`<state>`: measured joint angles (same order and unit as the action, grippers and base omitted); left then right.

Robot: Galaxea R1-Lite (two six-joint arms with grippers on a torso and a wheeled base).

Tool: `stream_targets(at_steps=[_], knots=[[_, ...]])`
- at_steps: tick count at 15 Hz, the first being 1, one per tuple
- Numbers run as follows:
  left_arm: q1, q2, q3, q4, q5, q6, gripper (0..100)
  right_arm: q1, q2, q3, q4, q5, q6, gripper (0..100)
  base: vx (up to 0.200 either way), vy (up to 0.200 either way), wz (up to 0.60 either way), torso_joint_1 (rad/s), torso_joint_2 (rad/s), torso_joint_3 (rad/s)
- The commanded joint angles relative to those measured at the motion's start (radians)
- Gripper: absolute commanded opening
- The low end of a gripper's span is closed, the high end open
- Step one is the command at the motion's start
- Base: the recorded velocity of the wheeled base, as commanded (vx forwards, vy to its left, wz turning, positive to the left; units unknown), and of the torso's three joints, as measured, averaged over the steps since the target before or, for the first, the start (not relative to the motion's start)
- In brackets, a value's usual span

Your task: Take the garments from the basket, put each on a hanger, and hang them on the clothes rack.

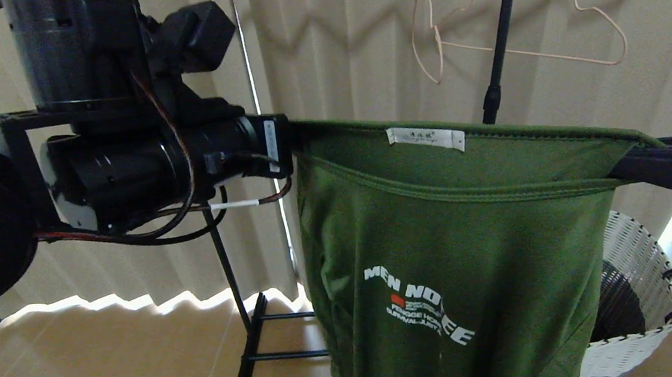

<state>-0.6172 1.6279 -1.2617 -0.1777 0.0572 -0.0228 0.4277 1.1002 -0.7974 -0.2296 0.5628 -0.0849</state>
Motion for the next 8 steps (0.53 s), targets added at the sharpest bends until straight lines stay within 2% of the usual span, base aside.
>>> stream_targets(at_steps=[1, 3, 5, 6, 8], knots=[[0.004, -0.106, 0.016, 0.150, -0.013, 0.000, 0, -0.075, 0.095, 0.001, -0.042, -0.012, -0.070, 0, 0.000, 0.000, 0.00, 0.000, 0.00, 0.000], [0.002, -0.187, 0.019, 0.199, -0.114, 0.000, 0, -0.083, 0.171, -0.009, -0.152, -0.032, -0.070, 0, 0.000, 0.000, 0.00, 0.000, 0.00, 0.000], [0.001, -0.289, 0.016, 0.254, -0.281, 0.004, 0, -0.083, 0.267, -0.025, -0.327, -0.063, -0.064, 0, 0.000, 0.000, 0.00, 0.000, 0.00, 0.000], [0.001, -0.322, 0.019, 0.265, -0.327, 0.006, 0, -0.083, 0.311, -0.039, -0.399, -0.073, -0.050, 0, 0.000, 0.000, 0.00, 0.000, 0.00, 0.000], [-0.013, -0.342, 0.024, 0.260, -0.338, 0.009, 0, -0.083, 0.372, -0.078, -0.488, -0.073, -0.006, 0, 0.000, 0.000, 0.00, 0.000, 0.00, 0.000]])
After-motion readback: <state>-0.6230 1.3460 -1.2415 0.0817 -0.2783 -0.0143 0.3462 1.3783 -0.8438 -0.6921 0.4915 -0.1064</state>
